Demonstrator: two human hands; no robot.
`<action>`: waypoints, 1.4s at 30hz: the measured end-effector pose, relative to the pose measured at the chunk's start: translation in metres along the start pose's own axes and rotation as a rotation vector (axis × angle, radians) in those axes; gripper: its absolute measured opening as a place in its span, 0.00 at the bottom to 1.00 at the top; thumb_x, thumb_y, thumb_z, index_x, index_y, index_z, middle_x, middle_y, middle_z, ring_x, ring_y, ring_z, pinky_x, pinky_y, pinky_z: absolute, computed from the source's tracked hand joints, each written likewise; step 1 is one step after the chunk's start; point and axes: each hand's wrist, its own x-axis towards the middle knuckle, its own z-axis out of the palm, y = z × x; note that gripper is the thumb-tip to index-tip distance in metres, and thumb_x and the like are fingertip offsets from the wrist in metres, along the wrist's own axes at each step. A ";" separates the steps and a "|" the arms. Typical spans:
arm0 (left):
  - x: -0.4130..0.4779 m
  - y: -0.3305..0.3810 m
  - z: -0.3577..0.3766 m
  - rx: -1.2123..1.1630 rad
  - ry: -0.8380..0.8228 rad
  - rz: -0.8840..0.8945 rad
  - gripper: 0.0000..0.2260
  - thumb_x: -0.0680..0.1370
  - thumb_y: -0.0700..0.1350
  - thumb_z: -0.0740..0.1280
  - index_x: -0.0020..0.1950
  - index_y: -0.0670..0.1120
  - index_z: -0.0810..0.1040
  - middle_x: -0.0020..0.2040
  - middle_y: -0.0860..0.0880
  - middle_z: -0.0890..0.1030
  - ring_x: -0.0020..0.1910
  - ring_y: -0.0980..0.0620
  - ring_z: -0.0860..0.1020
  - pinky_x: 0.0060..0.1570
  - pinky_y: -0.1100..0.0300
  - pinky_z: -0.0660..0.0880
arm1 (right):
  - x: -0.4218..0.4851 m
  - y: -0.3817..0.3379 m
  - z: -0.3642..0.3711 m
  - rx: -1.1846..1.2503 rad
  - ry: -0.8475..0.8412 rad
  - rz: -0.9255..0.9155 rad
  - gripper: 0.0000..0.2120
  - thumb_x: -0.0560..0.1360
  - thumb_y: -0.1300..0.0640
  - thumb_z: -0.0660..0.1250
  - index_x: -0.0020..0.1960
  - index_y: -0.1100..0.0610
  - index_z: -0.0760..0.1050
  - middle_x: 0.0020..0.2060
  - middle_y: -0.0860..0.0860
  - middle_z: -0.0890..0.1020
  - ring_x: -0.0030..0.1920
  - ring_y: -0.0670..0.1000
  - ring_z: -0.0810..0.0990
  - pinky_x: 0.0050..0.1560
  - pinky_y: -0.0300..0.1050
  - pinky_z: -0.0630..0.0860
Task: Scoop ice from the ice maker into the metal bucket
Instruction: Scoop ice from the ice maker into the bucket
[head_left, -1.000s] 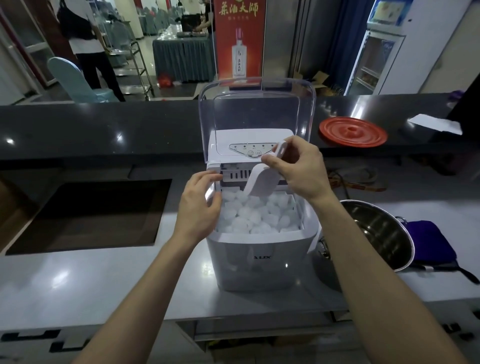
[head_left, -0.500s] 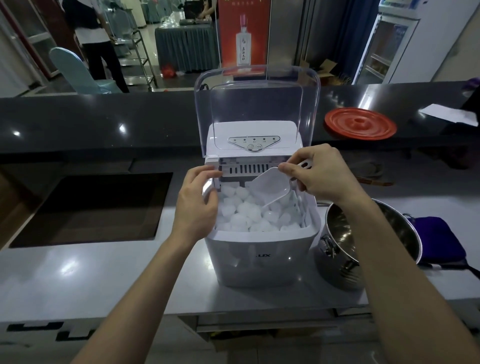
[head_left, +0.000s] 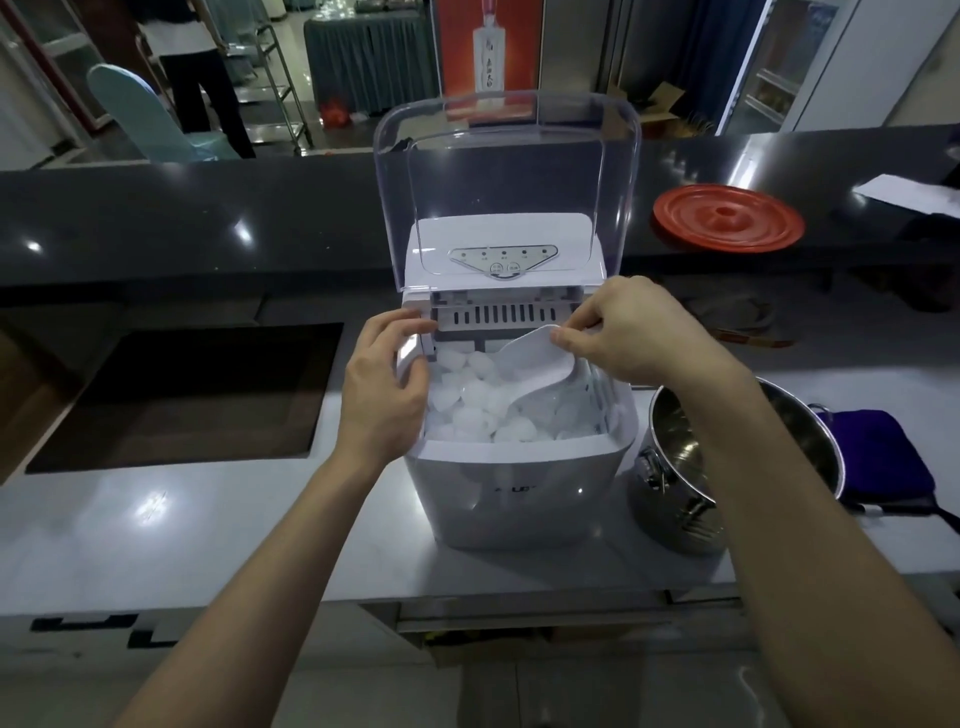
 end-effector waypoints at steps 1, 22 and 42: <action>0.000 0.000 0.000 0.004 0.003 0.004 0.14 0.84 0.37 0.68 0.67 0.50 0.83 0.72 0.55 0.76 0.70 0.59 0.73 0.69 0.68 0.70 | 0.000 -0.001 0.000 -0.002 -0.031 -0.008 0.15 0.80 0.44 0.73 0.43 0.53 0.89 0.38 0.46 0.87 0.37 0.49 0.83 0.41 0.48 0.83; -0.002 -0.002 0.002 -0.132 0.021 -0.128 0.17 0.85 0.42 0.69 0.75 0.48 0.76 0.69 0.56 0.74 0.62 0.74 0.72 0.55 0.83 0.68 | -0.003 -0.023 0.046 -0.180 -0.012 -0.030 0.14 0.79 0.56 0.62 0.40 0.59 0.80 0.34 0.55 0.82 0.37 0.57 0.80 0.40 0.54 0.80; -0.001 -0.003 0.003 -0.188 -0.001 -0.136 0.17 0.86 0.41 0.68 0.75 0.48 0.76 0.72 0.52 0.73 0.67 0.55 0.75 0.59 0.81 0.70 | 0.000 -0.017 0.045 -0.062 -0.166 0.053 0.11 0.80 0.61 0.60 0.47 0.67 0.78 0.41 0.61 0.83 0.41 0.62 0.82 0.44 0.60 0.82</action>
